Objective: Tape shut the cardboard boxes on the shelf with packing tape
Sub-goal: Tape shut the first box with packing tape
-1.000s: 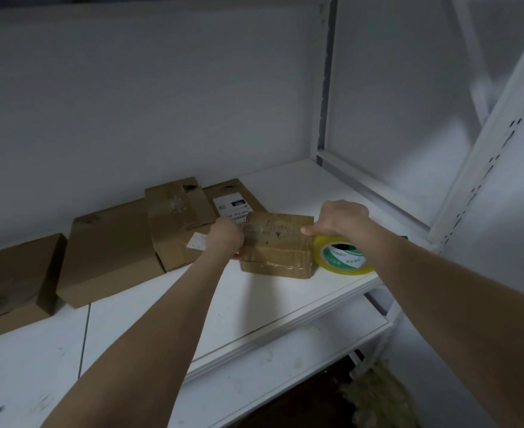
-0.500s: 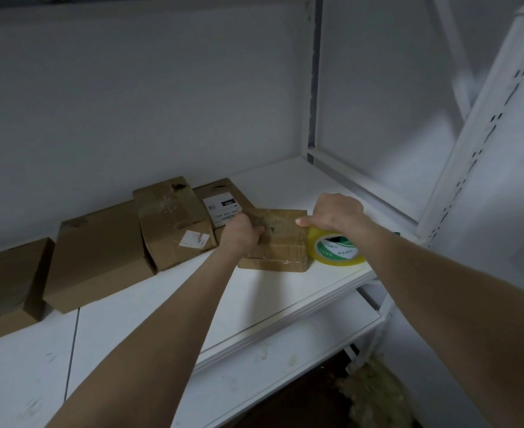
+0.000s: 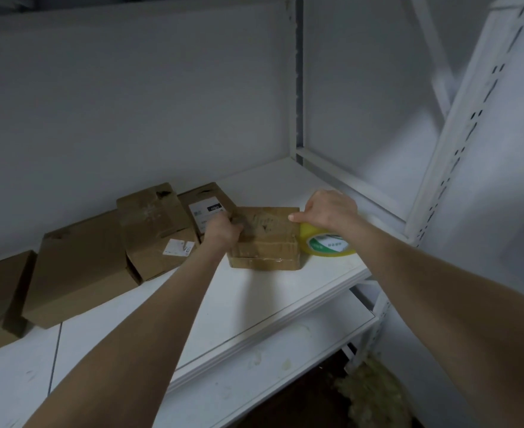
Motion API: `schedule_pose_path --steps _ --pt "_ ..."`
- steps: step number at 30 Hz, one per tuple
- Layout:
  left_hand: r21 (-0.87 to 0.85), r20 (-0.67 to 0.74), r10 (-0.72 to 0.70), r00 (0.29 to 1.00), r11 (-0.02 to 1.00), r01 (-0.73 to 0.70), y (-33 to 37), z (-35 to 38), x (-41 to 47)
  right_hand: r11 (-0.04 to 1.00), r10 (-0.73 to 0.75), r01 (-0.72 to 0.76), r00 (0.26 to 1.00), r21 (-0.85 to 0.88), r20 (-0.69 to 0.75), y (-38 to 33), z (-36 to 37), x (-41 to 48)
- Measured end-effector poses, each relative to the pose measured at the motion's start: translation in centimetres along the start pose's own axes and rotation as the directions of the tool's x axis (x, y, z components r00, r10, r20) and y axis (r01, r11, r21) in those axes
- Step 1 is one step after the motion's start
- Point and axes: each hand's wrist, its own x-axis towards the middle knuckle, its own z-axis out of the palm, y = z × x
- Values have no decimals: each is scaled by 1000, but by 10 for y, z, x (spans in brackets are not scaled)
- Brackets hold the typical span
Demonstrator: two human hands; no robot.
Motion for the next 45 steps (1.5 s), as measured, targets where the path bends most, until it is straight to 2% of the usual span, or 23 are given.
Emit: schedule_pose_path --steps 5,8,16,19,22,28,31,35,39,41,45 --pt "9 62 1 998 1000 -2 -8 -1 -4 999 -46 46 998 -12 39 -4 2 -11" --pt "-11 51 -24 998 1000 25 -10 5 -5 993 -93 80 985 88 148 6 -10 -14" --pt "-304 95 -122 988 941 146 -16 7 -14 990 39 -53 993 132 111 15 -3 -21" --pt "-423 200 -160 967 876 233 -19 6 -19 984 34 -51 994 169 105 14 -5 -25" --pt "-514 340 -217 915 772 374 -23 2 -24 970 27 -58 991 234 134 17 -4 -32" --pt "-639 488 -179 855 594 489 -22 -19 -25 884 58 -122 987 450 153 18 -6 -40" --pt "-694 450 -136 882 569 442 -7 -30 -26 805 37 -124 987 580 159 20 -17 -47" --pt "-727 368 -106 924 586 357 8 -44 -26 753 17 -123 986 647 168 31 -21 -53" --pt "-755 390 -94 916 537 377 12 -55 -28 624 12 -113 991 774 135 35 -23 -63" --pt "-760 393 -90 915 528 379 9 -53 -29 659 14 -82 995 747 97 36 -26 -63" --pt "-782 381 -90 920 500 372 8 -51 -32 816 -3 -30 998 578 56 38 -33 -60"
